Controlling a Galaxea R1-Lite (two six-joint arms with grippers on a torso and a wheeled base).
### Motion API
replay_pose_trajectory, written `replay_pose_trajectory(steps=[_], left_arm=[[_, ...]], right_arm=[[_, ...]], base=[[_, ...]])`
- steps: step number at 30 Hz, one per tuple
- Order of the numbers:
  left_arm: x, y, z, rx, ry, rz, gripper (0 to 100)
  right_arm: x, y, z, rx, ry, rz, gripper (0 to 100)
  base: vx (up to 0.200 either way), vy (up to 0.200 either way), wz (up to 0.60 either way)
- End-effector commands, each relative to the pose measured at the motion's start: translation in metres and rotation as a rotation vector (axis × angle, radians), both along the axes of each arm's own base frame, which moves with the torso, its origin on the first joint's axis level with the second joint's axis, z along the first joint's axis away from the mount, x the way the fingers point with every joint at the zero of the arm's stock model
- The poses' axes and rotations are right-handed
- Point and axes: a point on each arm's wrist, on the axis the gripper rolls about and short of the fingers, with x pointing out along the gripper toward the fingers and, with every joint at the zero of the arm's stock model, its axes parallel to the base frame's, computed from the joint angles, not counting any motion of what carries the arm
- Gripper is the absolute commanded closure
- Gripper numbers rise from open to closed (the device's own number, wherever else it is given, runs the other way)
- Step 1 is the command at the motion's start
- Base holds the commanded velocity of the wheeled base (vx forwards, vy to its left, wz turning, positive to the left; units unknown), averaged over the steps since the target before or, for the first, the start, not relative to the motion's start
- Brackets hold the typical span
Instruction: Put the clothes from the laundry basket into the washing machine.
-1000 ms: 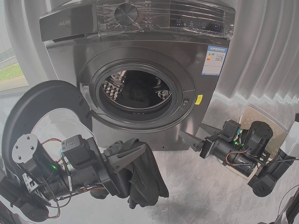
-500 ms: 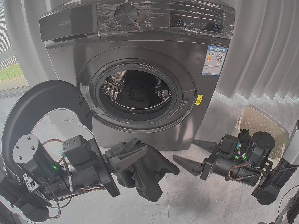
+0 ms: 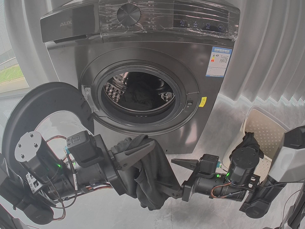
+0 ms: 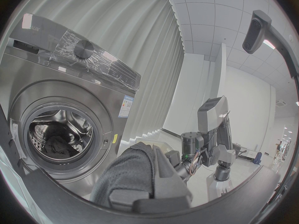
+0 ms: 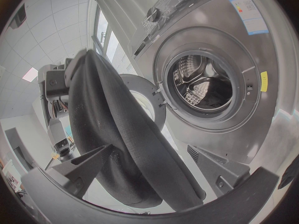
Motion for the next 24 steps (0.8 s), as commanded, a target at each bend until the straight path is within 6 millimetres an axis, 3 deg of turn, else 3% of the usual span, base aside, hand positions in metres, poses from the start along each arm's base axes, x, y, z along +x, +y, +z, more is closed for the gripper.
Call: replay_pose_trajectory(steps=[1, 7, 11, 19, 24], left_arm=[[0.002, -0.002, 0.002, -0.006, -0.005, 0.001, 100], [0.002, -0.002, 0.004, -0.014, -0.012, 0.001, 100], [0.002, -0.001, 0.004, -0.014, -0.014, 0.005, 100], [0.005, 0.000, 0.003, -0.011, -0.011, 0.015, 100], [0.005, 0.000, 0.003, -0.010, -0.010, 0.015, 100]], right_arm=[[0.003, 0.017, -0.018, -0.024, 0.028, 0.030, 0], [0.011, 0.027, -0.022, -0.013, 0.020, 0.034, 0], [0.001, 0.031, -0.027, -0.030, 0.042, 0.063, 0], [-0.017, 0.014, -0.015, -0.033, 0.062, 0.073, 0], [-0.019, 0.014, -0.012, -0.024, 0.057, 0.081, 0]], base=[[0.000, 0.000, 0.00], [0.000, 0.000, 0.00], [0.000, 0.000, 0.00], [0.000, 0.000, 0.00], [0.000, 0.000, 0.00]])
